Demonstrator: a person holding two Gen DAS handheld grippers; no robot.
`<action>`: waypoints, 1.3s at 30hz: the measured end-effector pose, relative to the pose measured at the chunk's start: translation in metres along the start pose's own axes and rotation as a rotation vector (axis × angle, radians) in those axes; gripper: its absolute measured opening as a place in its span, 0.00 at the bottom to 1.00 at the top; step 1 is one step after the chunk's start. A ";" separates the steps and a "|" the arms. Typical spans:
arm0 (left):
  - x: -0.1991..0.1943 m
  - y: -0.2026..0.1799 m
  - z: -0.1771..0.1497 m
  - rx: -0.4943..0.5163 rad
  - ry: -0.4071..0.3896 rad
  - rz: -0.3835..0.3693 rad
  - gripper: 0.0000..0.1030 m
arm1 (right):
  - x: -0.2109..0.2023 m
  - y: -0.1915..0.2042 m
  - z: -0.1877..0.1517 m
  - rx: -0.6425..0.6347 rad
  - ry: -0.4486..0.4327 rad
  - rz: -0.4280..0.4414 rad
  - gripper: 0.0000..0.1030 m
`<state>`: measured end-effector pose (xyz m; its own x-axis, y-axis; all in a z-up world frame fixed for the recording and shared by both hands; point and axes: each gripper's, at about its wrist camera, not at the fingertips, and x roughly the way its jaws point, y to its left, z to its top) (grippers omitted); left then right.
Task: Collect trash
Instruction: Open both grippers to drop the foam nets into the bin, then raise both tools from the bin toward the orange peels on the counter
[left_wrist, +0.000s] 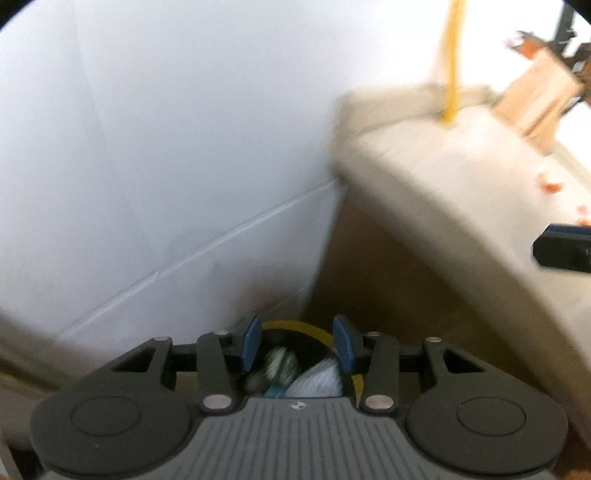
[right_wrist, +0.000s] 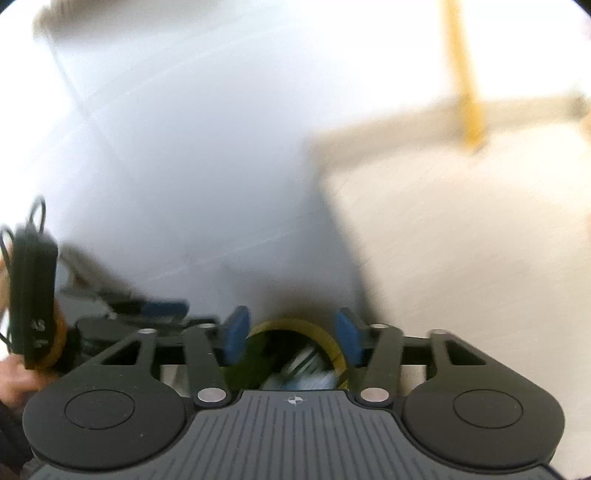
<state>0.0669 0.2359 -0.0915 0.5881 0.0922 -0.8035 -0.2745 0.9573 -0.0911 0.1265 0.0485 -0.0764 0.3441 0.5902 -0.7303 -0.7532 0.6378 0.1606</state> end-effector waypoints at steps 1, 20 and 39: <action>-0.006 -0.012 0.009 0.026 -0.028 -0.019 0.36 | -0.018 -0.010 0.001 -0.004 -0.044 -0.041 0.64; 0.090 -0.261 0.153 0.223 -0.078 -0.395 0.42 | -0.061 -0.196 -0.019 0.152 -0.130 -0.439 0.52; 0.118 -0.312 0.143 0.339 -0.004 -0.346 0.02 | -0.087 -0.256 -0.011 0.054 -0.138 -0.527 0.20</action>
<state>0.3304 -0.0124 -0.0738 0.6043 -0.2472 -0.7574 0.2007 0.9672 -0.1555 0.2830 -0.1720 -0.0615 0.7400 0.2413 -0.6279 -0.4308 0.8869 -0.1669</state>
